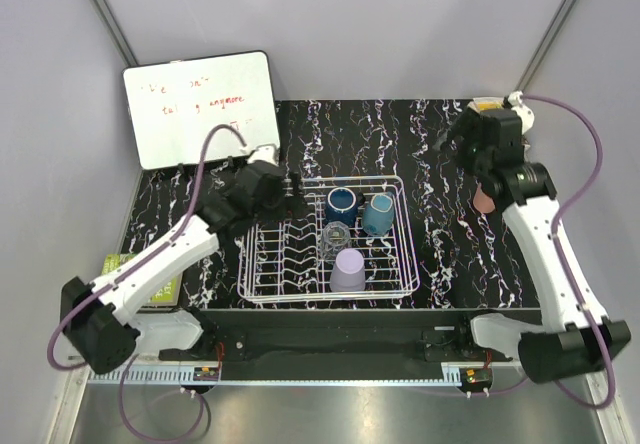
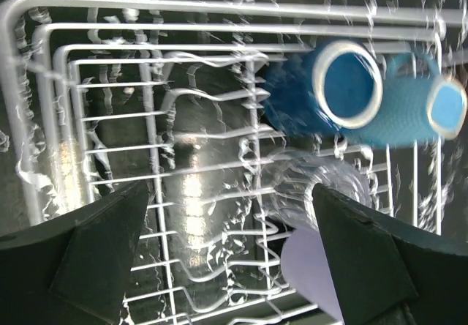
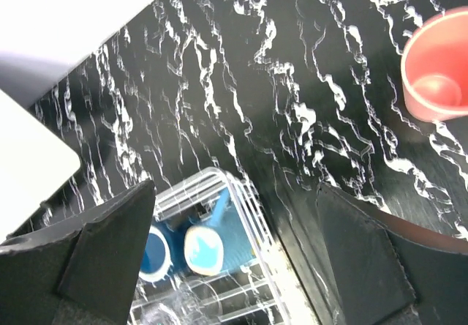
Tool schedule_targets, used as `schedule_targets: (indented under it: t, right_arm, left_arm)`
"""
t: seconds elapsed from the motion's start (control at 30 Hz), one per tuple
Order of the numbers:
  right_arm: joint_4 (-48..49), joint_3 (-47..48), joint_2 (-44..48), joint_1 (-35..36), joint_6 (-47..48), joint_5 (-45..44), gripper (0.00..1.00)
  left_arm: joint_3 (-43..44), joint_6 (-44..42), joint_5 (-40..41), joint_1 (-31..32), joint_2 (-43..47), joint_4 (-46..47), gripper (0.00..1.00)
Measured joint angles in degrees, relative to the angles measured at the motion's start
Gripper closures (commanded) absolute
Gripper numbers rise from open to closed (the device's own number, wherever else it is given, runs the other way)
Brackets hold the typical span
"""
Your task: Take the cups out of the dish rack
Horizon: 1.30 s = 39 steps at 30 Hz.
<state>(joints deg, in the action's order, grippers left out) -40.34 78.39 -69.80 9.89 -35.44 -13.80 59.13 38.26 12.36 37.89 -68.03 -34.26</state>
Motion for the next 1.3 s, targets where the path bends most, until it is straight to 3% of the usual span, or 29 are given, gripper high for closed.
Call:
schedule_targets:
  t: [0.2, 0.47, 0.8, 1.3]
  right_arm:
    - [1.7, -11.0, 11.5, 4.0, 1.2, 1.4, 0.03]
    - [2.0, -16.5, 18.8, 6.5, 1.9, 4.7, 0.03]
    - [2.4, -22.0, 19.6, 7.8, 2.8, 6.6, 0.03]
    - [2.9, -22.2, 19.6, 8.5, 2.9, 7.4, 0.03]
  left_arm:
    - [6.3, -2.7, 9.7, 16.5, -4.2, -3.3, 0.01]
    - [8.0, 0.5, 15.6, 28.7, -6.4, -5.0, 0.01]
    - [8.4, 6.0, 18.5, 37.5, -12.0, -5.8, 0.01]
    - [13.7, 6.4, 22.1, 38.9, -14.2, -6.8, 0.01]
